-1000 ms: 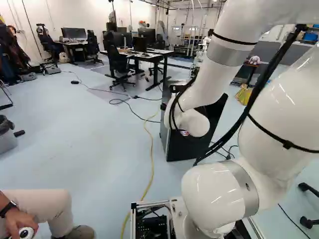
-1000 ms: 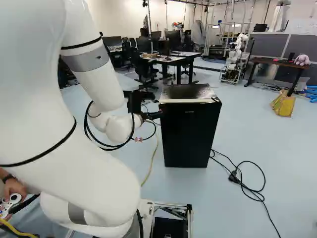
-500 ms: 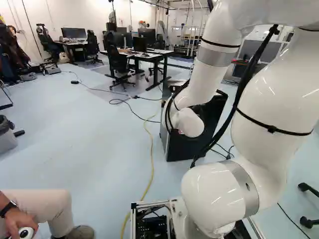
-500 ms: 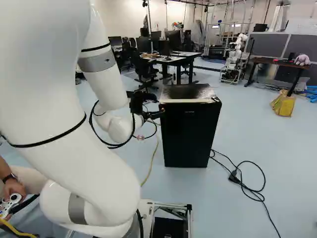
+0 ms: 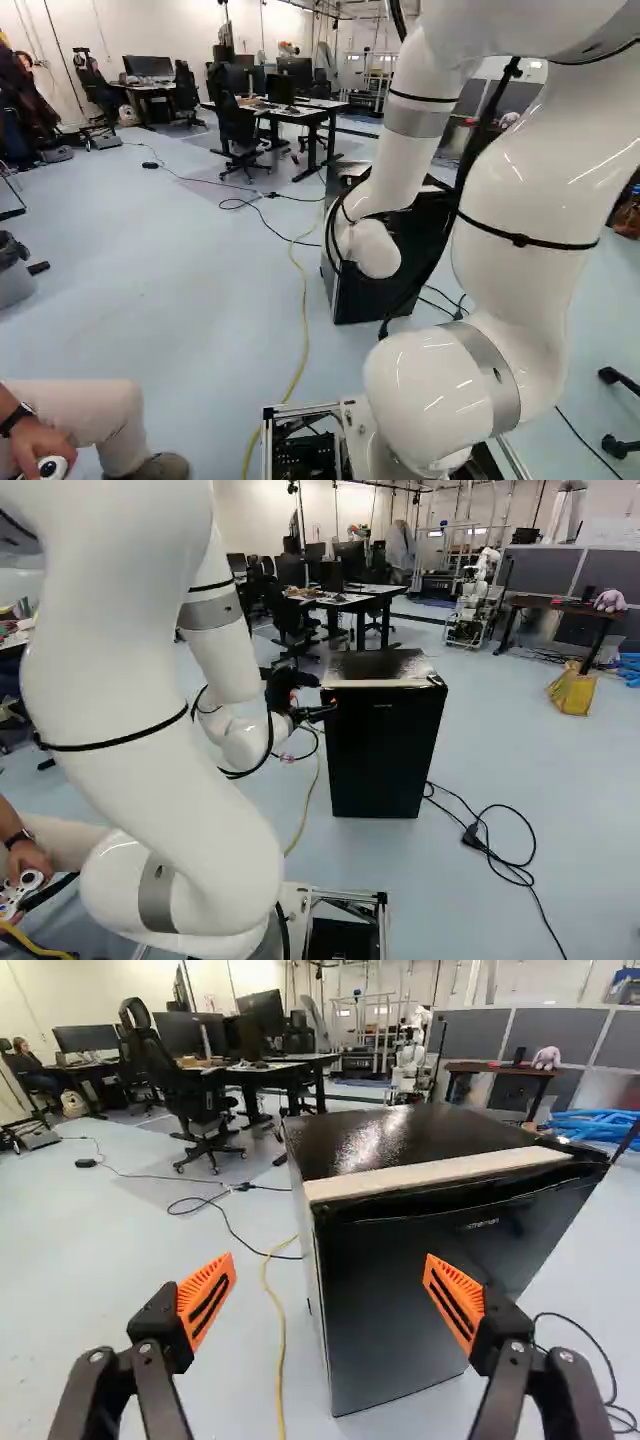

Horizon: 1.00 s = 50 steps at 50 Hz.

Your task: Grab a drink from the fridge

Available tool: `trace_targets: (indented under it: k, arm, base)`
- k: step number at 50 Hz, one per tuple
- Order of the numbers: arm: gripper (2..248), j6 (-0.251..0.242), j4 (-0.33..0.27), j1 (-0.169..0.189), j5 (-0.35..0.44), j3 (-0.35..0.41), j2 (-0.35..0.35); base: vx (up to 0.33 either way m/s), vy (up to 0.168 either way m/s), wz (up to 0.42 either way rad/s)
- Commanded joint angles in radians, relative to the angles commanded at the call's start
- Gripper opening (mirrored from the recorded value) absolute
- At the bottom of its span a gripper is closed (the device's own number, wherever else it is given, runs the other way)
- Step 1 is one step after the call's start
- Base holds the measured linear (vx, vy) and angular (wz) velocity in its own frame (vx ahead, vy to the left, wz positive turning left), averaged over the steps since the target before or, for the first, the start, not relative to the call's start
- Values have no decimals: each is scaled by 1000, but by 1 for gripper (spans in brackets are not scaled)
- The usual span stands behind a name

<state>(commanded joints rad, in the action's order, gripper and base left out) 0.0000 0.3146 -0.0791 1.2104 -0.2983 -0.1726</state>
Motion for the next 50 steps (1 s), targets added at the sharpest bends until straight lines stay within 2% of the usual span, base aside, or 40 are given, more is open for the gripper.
trace_targets:
  k: [41,50]
  arm:
    - [247,0,116,-22,88,-84,-179]
    - [247,0,141,-28,104,-99,-200]
  base:
    - [0,0,0]
    - [0,0,0]
